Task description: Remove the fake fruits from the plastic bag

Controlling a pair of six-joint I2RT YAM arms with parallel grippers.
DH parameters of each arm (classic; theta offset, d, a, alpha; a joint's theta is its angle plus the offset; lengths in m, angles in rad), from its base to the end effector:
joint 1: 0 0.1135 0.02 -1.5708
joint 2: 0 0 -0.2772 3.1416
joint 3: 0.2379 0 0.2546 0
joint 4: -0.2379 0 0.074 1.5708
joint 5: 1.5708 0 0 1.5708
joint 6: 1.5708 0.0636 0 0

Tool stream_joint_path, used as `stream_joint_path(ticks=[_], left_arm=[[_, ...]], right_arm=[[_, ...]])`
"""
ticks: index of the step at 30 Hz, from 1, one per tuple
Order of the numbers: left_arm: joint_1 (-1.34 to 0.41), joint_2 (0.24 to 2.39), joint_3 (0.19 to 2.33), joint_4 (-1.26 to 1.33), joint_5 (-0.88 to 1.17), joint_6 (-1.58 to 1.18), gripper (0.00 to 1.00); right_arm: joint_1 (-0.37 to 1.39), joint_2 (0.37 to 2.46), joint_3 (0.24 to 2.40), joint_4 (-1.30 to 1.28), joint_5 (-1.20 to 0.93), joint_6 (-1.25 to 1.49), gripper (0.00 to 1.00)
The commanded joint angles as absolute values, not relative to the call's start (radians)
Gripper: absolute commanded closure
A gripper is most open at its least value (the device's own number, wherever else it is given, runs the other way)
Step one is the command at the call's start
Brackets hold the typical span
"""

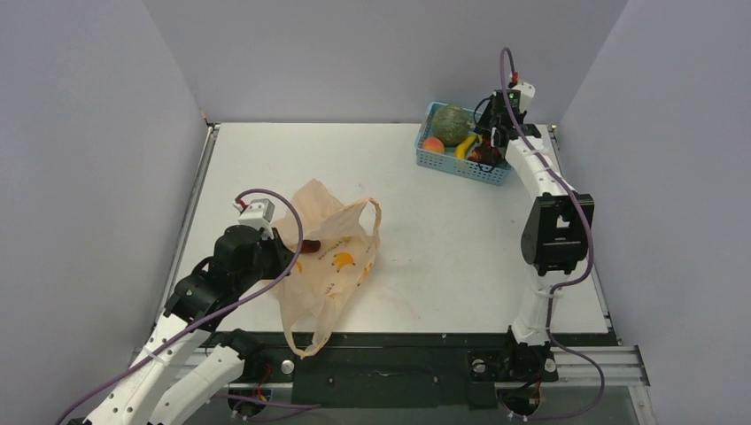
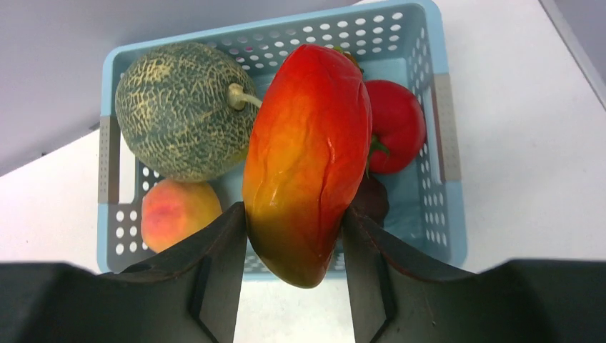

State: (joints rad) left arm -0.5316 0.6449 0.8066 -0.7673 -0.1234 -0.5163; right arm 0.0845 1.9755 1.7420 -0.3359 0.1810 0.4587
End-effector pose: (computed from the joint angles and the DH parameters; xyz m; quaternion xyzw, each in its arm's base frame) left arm 0.1296 -0.0671 0.3011 -0.0218 0.8843 -0.1844 0.4284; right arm 0.4979 0.0307 0.2958 0.2051 0.8503 0.0519 0.4818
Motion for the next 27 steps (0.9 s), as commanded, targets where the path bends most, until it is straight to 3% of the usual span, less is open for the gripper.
stream_joint_path(ticks=[1,6,9,11,19,27], left_arm=[[-0.541,0.637,0.825,-0.745,-0.128,-0.515,1.0],[-0.541,0.649,0.827,-0.746,-0.125,-0.513,1.0],[-0.541,0.65,0.828,-0.746,-0.127,-0.514,1.0],[-0.541,0.651,0.827,-0.746,-0.128,-0.514,1.0],[-0.541,0.655,0.827,-0.746,-0.126,-0.515,1.0],[-0.543,0.651,0.828,-0.746,-0.123,-0.515,1.0]], right_arm=[[0.064,2.076,1.926,-0.431,0.108,0.459,1.0],[0.048,2.167,2.027,-0.483,0.074,0.473,0.96],[0.044,2.186,2.042,-0.488,0.078,0.47,0.79],[0.04,2.19,2.046,-0.494,0.079,0.468,0.58],[0.037,2.129,2.01,-0.507,0.084,0.447,0.25],[0.069,1.937,1.789,-0.438,0.125,0.488,0.21]])
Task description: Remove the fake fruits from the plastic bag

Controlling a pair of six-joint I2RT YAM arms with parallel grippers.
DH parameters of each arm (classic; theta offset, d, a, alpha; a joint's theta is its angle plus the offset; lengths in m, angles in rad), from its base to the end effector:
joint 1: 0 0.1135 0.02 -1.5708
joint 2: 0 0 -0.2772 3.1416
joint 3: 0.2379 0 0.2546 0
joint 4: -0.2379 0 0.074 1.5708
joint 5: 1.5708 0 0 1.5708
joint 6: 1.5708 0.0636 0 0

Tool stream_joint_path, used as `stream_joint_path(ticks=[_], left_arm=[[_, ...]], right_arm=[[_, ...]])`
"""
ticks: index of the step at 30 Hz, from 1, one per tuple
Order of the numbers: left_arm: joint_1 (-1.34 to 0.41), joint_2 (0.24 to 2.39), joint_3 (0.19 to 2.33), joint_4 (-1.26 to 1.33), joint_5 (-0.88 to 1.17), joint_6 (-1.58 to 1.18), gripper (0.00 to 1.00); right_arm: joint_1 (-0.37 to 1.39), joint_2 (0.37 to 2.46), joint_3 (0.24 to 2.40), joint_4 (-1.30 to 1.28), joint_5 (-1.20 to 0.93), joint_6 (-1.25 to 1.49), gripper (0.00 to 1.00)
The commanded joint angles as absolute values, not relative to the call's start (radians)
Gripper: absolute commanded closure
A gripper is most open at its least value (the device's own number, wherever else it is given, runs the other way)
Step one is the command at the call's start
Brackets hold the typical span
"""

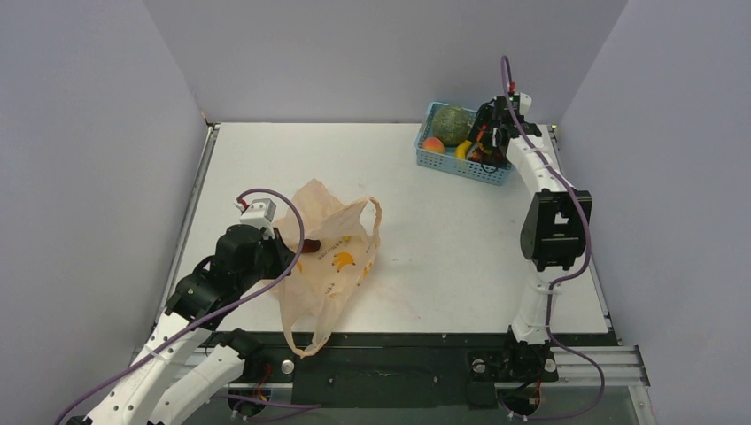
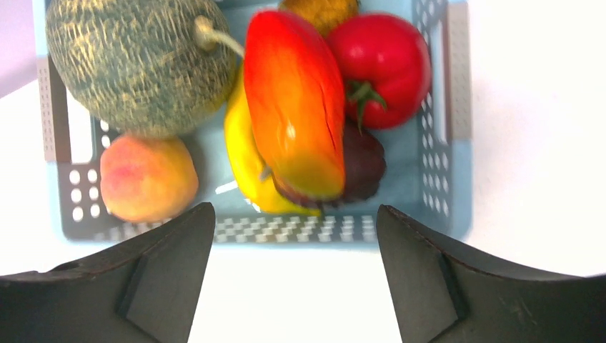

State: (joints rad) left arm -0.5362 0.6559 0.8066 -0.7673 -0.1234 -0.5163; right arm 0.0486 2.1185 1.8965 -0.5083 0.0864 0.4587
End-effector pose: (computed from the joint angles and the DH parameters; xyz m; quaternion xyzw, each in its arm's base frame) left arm 0.1311 -0.0688 0.2997 -0.0195 0.8869 -0.1829 0.4238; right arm 0.5209 0.0198 0.2626 0.2030 0.8894 0.0641 0.4045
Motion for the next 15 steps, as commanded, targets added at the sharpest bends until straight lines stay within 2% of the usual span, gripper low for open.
stream_joint_path(ticks=[1,8,15], left_arm=[[-0.543,0.652,0.827,-0.745,-0.123,-0.514,1.0],[-0.547,0.646,0.826,-0.746,-0.12,-0.513,1.0],[-0.55,0.639,0.824,-0.743,-0.117,-0.513,1.0]], right_arm=[[0.074,1.884,1.705,-0.415,0.127,0.507,0.21],[0.219,1.555,1.171,-0.114,0.127,0.553,0.21],[0.431,1.335,0.764,0.103,0.118,0.635,0.22]])
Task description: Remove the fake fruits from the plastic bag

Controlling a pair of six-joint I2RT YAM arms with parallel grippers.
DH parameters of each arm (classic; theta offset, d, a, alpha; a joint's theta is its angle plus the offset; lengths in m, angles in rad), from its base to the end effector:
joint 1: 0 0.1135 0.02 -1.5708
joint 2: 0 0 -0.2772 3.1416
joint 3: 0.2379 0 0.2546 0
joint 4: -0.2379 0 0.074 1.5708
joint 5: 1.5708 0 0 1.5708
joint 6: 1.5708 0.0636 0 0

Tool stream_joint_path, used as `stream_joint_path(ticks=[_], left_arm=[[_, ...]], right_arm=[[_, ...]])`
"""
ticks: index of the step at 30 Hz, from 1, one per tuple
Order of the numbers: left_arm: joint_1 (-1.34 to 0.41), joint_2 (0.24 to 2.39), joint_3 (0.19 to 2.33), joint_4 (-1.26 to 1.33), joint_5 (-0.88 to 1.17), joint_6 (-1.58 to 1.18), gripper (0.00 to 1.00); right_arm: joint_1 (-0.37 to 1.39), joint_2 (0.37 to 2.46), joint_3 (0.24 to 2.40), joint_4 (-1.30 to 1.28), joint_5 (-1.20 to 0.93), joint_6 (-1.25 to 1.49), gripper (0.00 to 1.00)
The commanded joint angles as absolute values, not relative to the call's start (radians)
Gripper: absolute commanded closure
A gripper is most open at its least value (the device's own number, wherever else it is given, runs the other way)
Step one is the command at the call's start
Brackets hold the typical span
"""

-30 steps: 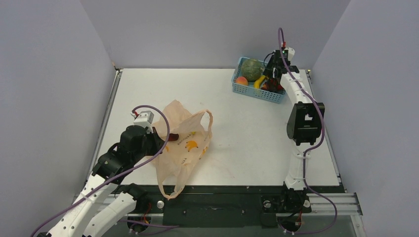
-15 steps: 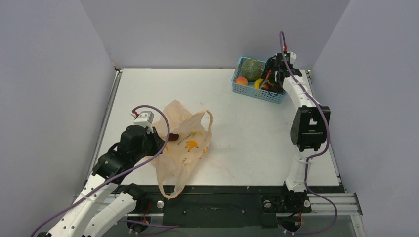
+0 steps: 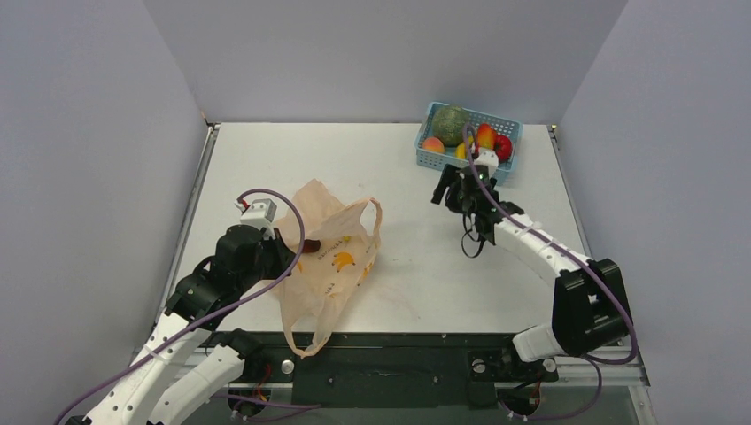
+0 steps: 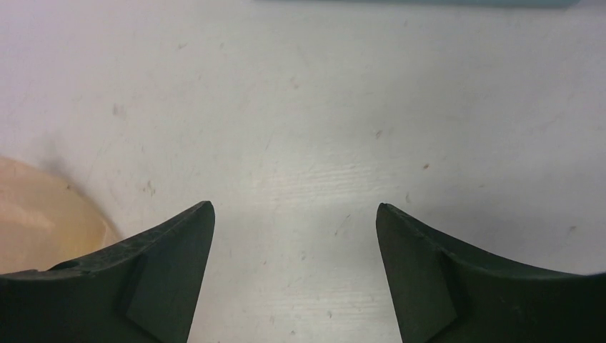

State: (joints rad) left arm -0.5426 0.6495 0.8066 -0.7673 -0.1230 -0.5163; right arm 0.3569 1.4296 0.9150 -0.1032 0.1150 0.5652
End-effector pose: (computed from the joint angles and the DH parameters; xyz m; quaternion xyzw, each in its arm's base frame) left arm 0.1296 -0.0690 0.3005 -0.0167 0.8855 -0.1859 0.4256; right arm 0.3190 0.1112 0.2389 0.1185 0.8796 0.1580 0.4328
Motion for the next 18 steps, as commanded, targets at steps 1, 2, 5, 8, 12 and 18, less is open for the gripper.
stream_joint_path(ticks=[1,2,5,8,12,18], left_arm=[[-0.551,0.639,0.825,-0.742,-0.115,-0.512,1.0],[-0.551,0.641,0.824,-0.741,-0.115,-0.512,1.0],[-0.551,0.644,0.825,-0.742,-0.115,-0.513,1.0],[-0.551,0.644,0.826,-0.743,-0.117,-0.513,1.0],[-0.552,0.638,0.825,-0.744,-0.124,-0.515,1.0],[-0.552,0.65,0.827,-0.743,-0.121,-0.515,1.0]], right_arm=[[0.457,1.299,0.701,0.116,0.113,0.645,0.22],[0.512,1.278,0.676,0.128,0.123,0.649,0.22],[0.654,1.158,0.547,0.184,0.17,0.687,0.22],[0.773,1.047,0.438,0.237,0.23,0.73,0.23],[0.966,0.91,0.357,0.329,0.335,0.793,0.23],[1.23,1.072,0.41,0.565,0.428,0.815,0.24]])
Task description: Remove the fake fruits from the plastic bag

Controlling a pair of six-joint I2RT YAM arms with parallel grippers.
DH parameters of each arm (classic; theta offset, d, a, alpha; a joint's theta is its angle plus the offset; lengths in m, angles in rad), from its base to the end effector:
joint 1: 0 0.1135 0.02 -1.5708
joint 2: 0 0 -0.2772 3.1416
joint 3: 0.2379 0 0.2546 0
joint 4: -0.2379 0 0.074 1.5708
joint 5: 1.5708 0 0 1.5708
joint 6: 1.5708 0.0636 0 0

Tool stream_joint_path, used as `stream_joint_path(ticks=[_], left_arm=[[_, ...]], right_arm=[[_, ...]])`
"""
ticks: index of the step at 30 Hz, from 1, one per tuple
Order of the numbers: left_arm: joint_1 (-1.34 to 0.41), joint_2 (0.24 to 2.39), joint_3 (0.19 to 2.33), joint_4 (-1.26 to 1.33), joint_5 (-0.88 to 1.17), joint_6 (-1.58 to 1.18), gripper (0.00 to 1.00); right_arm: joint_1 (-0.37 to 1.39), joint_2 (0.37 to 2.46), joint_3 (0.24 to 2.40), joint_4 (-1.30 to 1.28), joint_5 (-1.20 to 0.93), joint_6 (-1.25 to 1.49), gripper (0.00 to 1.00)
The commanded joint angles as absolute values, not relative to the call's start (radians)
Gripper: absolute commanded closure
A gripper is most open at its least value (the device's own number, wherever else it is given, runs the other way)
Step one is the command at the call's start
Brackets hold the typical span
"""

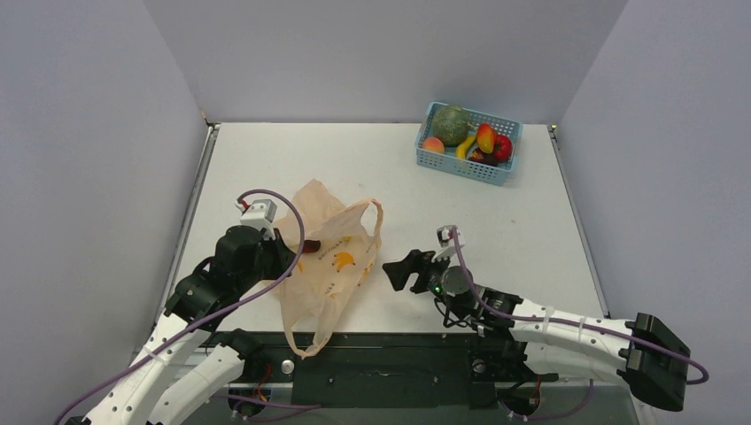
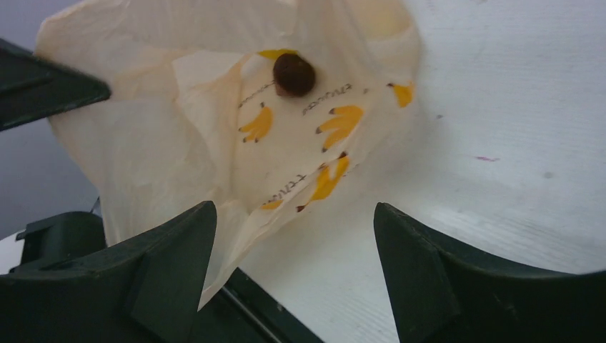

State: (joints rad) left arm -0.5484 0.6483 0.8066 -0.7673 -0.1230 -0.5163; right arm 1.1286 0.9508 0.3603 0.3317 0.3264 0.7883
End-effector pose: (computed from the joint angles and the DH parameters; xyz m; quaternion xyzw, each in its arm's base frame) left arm 0.1290 -0.0697 0.3007 -0.0142 0.8852 -0.1874 0.4255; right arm 0.1158 0.1970 0.2168 -0.0347 0.7874 0.4185 0.4513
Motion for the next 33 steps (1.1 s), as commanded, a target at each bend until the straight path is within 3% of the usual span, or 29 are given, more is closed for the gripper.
stream_joint_path(ticks=[1,6,16,33], left_arm=[[-0.551,0.654,0.826,-0.744,-0.122,-0.514,1.0],[-0.552,0.662,0.828,-0.746,-0.127,-0.516,1.0],[-0.559,0.646,0.825,-0.747,-0.129,-0.516,1.0],[-0.566,0.642,0.826,-0.747,-0.129,-0.516,1.0]], right_arm=[[1.264,1.108,0.43,0.609,0.424,0.81,0.24],[1.29,1.387,0.601,0.709,0.344,0.832,0.25],[1.26,1.7,0.843,0.75,0.305,0.913,0.38],[1.19,2.01,1.089,0.688,0.285,0.888,0.36]])
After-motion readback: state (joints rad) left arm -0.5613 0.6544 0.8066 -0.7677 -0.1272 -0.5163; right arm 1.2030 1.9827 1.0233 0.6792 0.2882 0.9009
